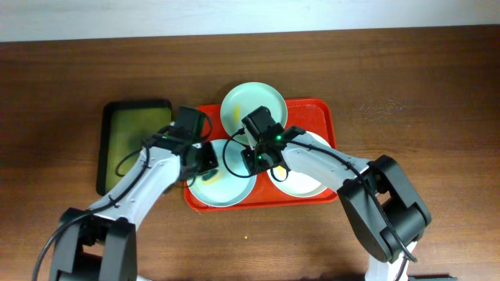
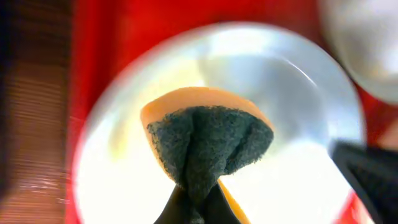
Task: Clean dirty plates on tray and stack at the side
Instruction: 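Scrub the bottom-left plate with the sponge while the right gripper holds it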
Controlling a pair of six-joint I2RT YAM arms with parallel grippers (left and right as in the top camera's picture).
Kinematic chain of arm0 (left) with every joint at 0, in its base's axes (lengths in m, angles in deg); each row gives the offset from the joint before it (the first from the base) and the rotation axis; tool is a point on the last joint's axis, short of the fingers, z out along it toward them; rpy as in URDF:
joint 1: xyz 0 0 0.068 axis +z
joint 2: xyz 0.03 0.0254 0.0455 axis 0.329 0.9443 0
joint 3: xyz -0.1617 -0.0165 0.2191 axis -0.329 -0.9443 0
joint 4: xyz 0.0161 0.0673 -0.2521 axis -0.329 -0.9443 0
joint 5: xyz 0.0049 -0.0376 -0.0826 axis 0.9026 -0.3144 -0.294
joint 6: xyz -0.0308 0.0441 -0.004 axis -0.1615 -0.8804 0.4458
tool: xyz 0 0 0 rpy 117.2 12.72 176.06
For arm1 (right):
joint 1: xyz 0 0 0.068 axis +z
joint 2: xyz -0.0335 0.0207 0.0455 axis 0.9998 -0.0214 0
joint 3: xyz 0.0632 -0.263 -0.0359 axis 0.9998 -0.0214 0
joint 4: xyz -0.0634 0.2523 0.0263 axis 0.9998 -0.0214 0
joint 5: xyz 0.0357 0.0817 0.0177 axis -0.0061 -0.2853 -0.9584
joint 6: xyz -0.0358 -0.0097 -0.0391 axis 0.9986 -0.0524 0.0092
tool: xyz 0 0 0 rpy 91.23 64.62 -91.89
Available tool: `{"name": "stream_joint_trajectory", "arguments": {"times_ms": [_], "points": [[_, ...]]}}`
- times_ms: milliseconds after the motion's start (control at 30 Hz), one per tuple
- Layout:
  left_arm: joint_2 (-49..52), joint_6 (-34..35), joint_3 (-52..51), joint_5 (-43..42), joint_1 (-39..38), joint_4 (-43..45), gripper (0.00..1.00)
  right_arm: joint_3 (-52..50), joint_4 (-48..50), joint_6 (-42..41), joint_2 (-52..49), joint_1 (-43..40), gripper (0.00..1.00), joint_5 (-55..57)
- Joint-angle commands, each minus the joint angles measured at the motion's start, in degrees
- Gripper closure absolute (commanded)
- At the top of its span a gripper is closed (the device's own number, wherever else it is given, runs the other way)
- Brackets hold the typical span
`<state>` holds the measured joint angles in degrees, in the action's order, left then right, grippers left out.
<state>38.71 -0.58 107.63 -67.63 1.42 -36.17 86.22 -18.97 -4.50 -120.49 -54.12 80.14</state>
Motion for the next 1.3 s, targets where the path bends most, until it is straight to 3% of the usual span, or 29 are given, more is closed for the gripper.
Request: {"name": "stream_joint_trajectory", "arguments": {"times_ms": [0,267,467,633,1267], "points": [[0.39,0.59,-1.38,-4.20,-4.31,0.81,1.00,0.04,-0.68,0.85,-1.16,0.11,0.95,1.20],[4.68,2.16,-4.22,-2.45,-7.32,6.67,1.00,0.04,-0.70,0.85,-1.16,0.11,0.95,1.20],[5.01,2.14,-4.24,16.96,-7.32,1.36,1.00,0.04,-0.70,0.85,-1.16,0.11,0.95,1.20],[4.81,2.14,-4.24,28.48,-7.08,-2.47,1.00,0.04,-0.70,0.85,-1.16,0.11,0.95,1.22],[-9.49,2.12,1.66,26.21,-7.02,-4.02,1.00,1.31,-2.73,0.85,1.55,0.22,0.96,1.22]]}}
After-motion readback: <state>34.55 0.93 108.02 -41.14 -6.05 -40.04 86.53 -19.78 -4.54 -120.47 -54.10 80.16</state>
